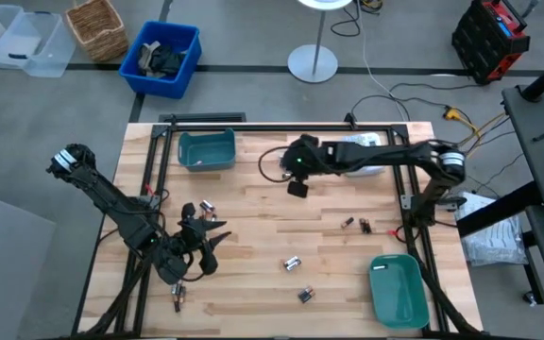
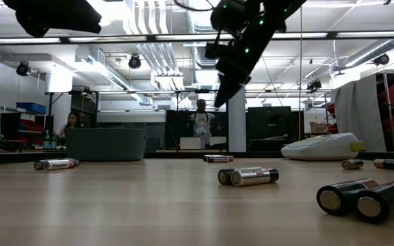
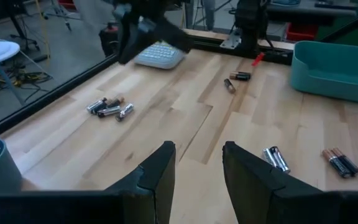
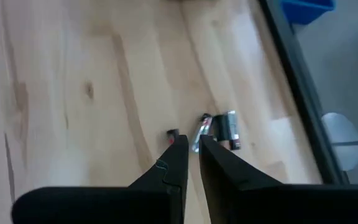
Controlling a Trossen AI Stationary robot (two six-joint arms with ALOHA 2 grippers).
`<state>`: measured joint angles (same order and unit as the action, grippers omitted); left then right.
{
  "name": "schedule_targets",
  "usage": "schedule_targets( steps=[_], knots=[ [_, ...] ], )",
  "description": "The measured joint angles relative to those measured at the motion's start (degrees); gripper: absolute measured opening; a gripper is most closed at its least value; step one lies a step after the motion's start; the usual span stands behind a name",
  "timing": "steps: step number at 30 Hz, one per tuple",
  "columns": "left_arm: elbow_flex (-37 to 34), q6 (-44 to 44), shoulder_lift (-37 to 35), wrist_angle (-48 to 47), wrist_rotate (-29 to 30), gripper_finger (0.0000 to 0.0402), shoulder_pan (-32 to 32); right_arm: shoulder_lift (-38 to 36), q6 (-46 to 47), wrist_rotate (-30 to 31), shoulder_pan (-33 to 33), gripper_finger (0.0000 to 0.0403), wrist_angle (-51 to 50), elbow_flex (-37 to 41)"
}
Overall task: Sort batteries
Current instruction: Put the silver battery into the green bin
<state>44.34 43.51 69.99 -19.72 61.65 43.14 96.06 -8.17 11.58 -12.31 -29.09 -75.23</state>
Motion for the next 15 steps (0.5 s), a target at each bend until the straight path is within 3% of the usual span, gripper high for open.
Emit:
schedule_targets(
  steps=[8, 15],
  knots=[
    [0.00, 0.21, 0.05, -0.12, -0.18, 0.0115, 0.07, 4.99, -2.60, -0.53, -3.33, 0.0116, -0.11, -1.40],
    [0.00, 0.31, 0.10, -0.09, -0.74, 0.0115, 0.32, 7.10, -11.16, -9.21, -4.64, 0.0166, -1.19, -0.90]
  ],
)
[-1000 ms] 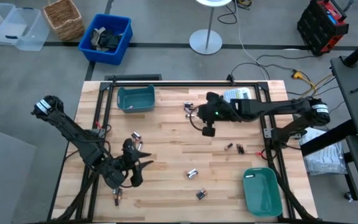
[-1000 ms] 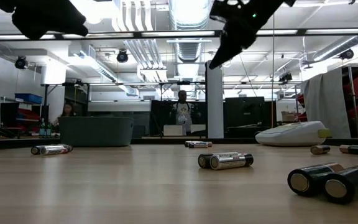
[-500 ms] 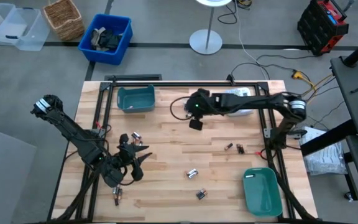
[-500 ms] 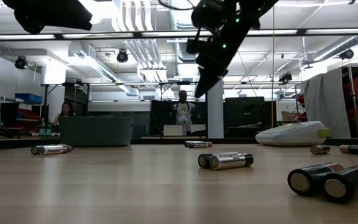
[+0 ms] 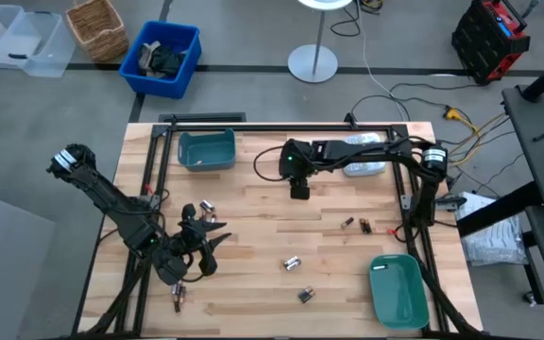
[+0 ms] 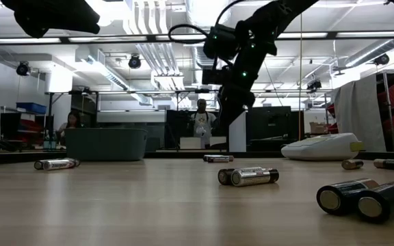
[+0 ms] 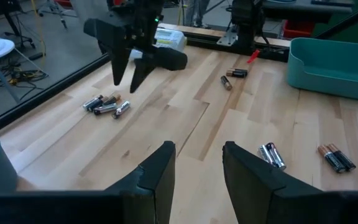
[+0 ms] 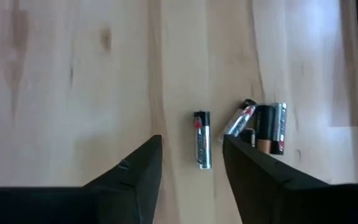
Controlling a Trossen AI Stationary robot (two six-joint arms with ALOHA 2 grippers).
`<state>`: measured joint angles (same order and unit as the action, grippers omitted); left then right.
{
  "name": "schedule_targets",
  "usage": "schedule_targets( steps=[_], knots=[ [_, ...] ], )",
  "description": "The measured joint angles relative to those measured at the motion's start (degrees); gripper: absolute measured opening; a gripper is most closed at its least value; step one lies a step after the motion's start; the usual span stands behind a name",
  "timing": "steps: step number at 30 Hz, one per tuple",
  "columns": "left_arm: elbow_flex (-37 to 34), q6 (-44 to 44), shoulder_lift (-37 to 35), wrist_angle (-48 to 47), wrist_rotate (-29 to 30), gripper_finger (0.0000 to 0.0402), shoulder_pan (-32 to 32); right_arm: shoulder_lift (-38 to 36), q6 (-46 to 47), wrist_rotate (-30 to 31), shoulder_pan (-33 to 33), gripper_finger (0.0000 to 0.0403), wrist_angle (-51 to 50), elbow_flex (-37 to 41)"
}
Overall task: Sort batteries
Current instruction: Put the silver battery into the green bin
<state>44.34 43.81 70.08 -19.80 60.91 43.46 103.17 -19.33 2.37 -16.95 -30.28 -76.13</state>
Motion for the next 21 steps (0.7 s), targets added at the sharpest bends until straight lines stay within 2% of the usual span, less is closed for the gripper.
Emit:
schedule_targets(
  steps=[5, 14, 21],
  knots=[
    [0.00, 0.07, 0.00, -0.01, -1.53, 0.0115, 0.04, 1.10, -2.74, 0.13, -0.42, 0.0171, -0.03, 0.65],
    [0.00, 0.20, 0.02, 0.01, -1.92, 0.0115, 0.04, 3.88, -1.02, 0.18, -1.96, 0.0155, 0.40, 0.78],
    [0.00, 0.19, 0.04, -0.06, -1.92, 0.0115, 0.04, 4.31, -0.88, 0.17, -2.67, 0.0163, 1.04, 0.94]
  ],
)
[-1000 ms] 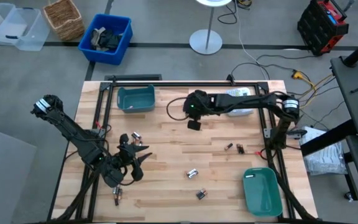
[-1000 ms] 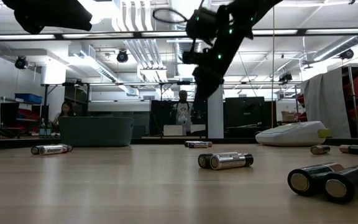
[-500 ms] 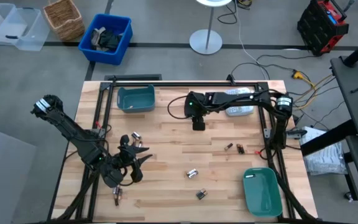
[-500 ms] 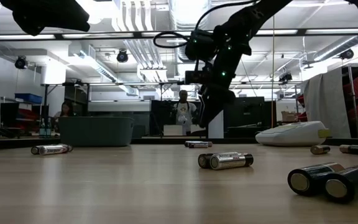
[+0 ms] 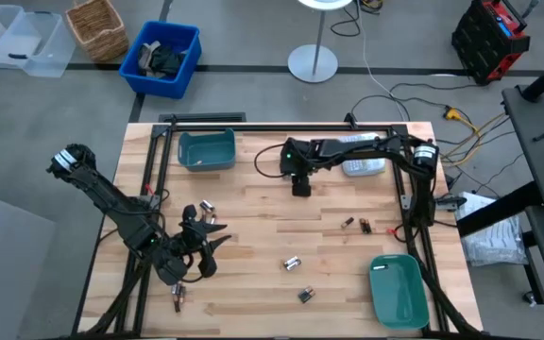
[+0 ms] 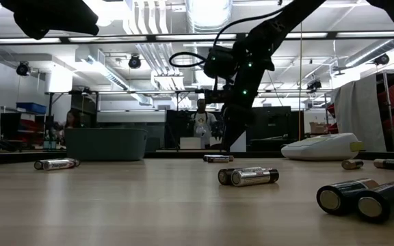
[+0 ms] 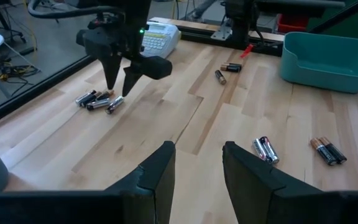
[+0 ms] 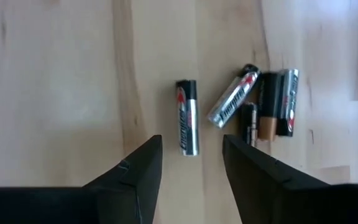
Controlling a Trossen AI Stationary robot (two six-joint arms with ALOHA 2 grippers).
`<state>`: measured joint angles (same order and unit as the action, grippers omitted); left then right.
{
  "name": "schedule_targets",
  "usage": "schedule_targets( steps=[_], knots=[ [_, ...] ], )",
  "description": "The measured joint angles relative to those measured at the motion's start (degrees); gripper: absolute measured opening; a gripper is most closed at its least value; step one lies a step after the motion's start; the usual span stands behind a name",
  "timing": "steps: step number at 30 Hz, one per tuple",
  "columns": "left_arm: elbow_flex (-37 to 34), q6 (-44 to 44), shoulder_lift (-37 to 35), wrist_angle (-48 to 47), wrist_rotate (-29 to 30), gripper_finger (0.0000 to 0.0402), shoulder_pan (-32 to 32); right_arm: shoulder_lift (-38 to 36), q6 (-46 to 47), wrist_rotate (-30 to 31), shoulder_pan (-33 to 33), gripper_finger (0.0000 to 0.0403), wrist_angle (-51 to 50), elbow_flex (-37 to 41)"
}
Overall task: Sort batteries
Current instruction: Put the silver battery into the green bin
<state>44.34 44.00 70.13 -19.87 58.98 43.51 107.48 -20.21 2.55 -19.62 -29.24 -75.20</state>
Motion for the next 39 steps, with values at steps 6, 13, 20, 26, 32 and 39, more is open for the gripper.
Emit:
schedule_targets(
  steps=[6, 13, 20, 26, 32, 39],
  knots=[
    [0.00, -0.01, 0.00, -0.08, -0.02, 0.0115, 0.00, 0.00, 0.88, -0.03, 0.09, 0.0164, 0.09, 0.19],
    [0.00, -0.01, 0.00, -0.08, -0.02, 0.0115, 0.00, 0.00, 1.25, -0.02, 0.07, 0.0152, 0.21, 0.57],
    [0.00, 0.00, 0.00, -0.08, -0.16, 0.0115, 0.02, 0.00, 1.19, -0.02, 0.07, 0.0157, 1.54, 0.83],
    [0.00, 0.01, 0.00, -0.05, -1.22, 0.0115, 0.02, 0.00, 1.28, -0.04, 0.09, 0.0168, 1.62, 0.85],
    [0.00, -0.01, 0.00, -0.05, -1.21, 0.0115, 0.02, 1.46, 2.30, -1.51, 0.17, 0.0162, 1.67, 0.87],
    [0.00, 0.01, 0.00, -0.01, -1.18, 0.0115, 0.02, 3.53, 2.28, -1.14, 0.11, 0.0153, 1.74, 0.87]
  ],
)
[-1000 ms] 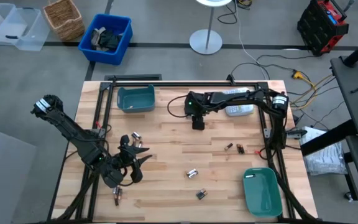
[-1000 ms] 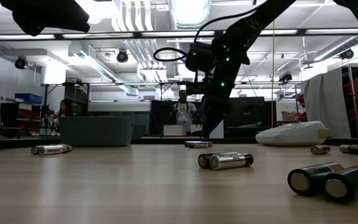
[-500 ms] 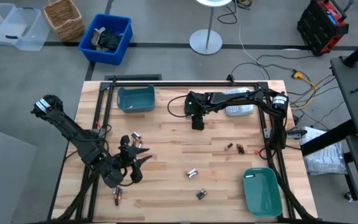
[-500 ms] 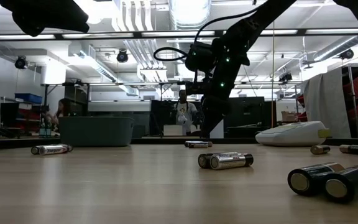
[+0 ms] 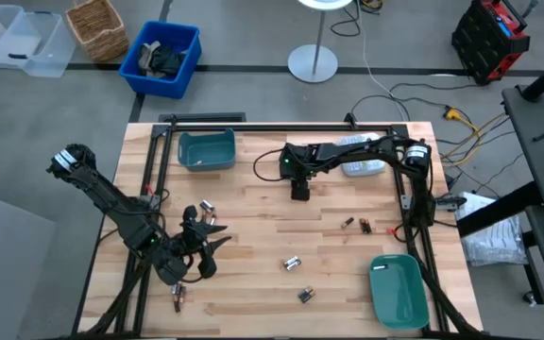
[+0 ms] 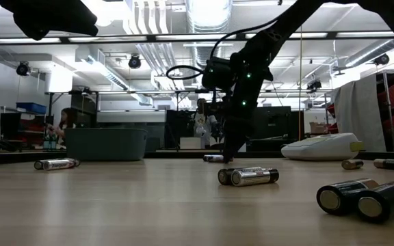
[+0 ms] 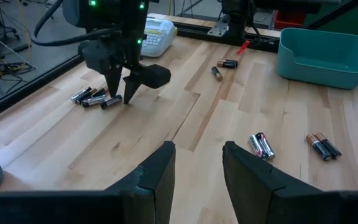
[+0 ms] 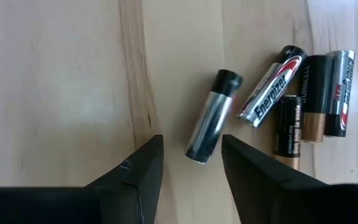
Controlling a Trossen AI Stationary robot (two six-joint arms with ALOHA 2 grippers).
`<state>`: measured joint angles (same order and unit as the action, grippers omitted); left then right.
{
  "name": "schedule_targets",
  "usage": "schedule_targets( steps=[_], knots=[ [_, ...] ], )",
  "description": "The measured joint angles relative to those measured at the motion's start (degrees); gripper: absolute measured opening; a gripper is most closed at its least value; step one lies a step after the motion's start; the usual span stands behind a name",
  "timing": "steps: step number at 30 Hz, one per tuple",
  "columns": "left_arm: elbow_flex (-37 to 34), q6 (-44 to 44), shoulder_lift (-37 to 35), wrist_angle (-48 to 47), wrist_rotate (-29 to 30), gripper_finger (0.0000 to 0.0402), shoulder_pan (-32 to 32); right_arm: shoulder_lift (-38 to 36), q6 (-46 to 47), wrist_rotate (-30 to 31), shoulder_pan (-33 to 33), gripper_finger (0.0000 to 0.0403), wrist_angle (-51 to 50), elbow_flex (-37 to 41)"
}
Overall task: Sort batteries
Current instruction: Put the silver battery into the green bin
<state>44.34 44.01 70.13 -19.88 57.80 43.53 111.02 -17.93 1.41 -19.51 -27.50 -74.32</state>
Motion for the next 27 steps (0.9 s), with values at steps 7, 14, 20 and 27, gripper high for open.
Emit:
schedule_targets(
  steps=[7, 14, 20, 27],
  knots=[
    [0.00, -0.02, 0.00, -0.07, 0.02, 0.0115, 0.00, 0.09, 0.48, 0.06, 0.00, 0.0157, 0.02, 0.00],
    [0.00, -0.02, 0.00, -0.07, 0.07, 0.0115, 0.00, 0.09, 1.63, 0.05, -0.02, 0.0140, 0.14, 0.00],
    [0.00, -0.02, 0.00, -0.07, 0.09, 0.0115, 0.00, 0.09, 1.88, 0.09, -0.02, 0.0105, 1.35, 0.00],
    [0.00, -0.02, 0.00, -0.09, 0.09, 0.0115, 0.00, 0.09, 0.36, 0.09, -0.02, 0.0056, 1.59, 0.00]
  ],
)
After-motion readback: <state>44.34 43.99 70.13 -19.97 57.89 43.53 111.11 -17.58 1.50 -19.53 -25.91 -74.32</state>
